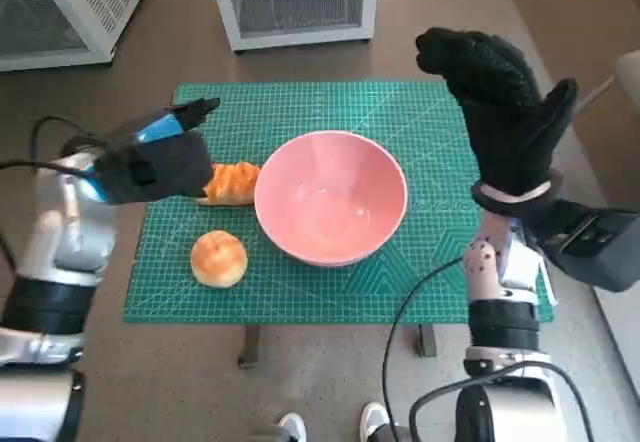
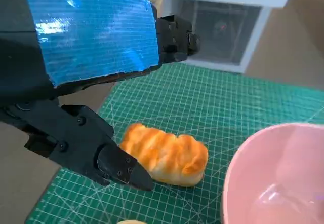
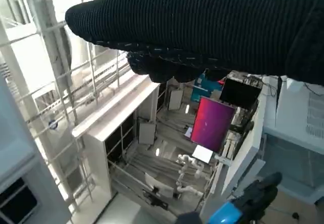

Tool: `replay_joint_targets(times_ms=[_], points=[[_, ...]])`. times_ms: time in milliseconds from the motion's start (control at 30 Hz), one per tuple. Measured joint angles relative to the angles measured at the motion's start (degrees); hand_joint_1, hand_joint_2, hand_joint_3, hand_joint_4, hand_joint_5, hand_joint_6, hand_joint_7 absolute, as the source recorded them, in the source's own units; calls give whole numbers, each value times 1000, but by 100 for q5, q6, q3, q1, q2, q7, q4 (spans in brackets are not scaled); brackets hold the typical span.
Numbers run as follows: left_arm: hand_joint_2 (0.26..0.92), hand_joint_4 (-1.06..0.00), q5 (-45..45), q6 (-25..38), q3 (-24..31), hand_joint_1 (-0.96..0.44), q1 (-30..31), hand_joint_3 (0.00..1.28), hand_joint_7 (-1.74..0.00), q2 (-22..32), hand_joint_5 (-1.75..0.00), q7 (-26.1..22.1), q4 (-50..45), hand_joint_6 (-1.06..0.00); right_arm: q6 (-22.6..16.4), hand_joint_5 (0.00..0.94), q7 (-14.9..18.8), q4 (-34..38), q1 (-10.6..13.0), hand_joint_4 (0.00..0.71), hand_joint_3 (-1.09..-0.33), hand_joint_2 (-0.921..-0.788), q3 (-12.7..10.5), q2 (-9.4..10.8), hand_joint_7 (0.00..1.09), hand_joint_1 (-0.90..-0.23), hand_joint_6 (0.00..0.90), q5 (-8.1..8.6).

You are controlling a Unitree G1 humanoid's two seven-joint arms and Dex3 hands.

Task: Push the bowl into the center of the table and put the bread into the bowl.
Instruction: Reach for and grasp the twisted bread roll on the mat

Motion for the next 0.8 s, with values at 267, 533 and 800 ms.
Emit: replay_joint_targets(times_ms=[267,533,800], points=[[692,1,236,40,-297,-28,-189,14,-75,-328,1,211,665,-144,97,17,-33,-66,34,248,-673,-921,25,1,618,-590,13,3],[700,-11,421,-169,-573,-45,-544,17,-65,-611,-5,561,1655,-165,167,14,-77,-111,59,248,-653,-921,34,0,630,-600,16,1],[706,-62,551,-580,-853,-92,-817,17,-44,-923,-17,982,2703,-178,259,14,-103,-135,73,253,-641,-921,35,-2,639,-602,23,2]])
